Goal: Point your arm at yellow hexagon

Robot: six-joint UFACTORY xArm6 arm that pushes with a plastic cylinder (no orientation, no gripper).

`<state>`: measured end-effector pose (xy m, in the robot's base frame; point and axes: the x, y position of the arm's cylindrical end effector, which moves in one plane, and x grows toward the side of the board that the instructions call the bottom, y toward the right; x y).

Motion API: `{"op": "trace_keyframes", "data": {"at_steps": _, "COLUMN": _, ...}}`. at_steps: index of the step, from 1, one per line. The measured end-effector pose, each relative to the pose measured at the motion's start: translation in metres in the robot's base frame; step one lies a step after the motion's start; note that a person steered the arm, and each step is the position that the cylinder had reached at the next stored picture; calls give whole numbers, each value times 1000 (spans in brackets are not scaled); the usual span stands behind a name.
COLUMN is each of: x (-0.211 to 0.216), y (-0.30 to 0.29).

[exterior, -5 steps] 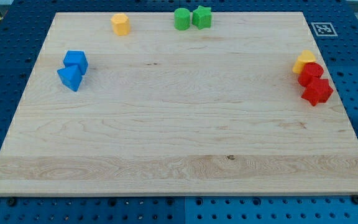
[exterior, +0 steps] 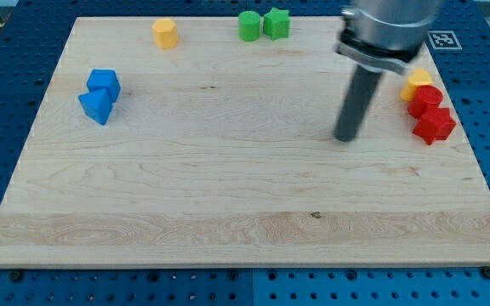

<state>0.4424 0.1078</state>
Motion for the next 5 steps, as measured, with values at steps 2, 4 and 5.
{"op": "trace_keyframes", "data": {"at_steps": 2, "x": -67, "y": -132}}
{"op": "trace_keyframes", "data": {"at_steps": 4, "x": -133, "y": -250}}
{"op": "trace_keyframes", "data": {"at_steps": 5, "x": -176, "y": -282}}
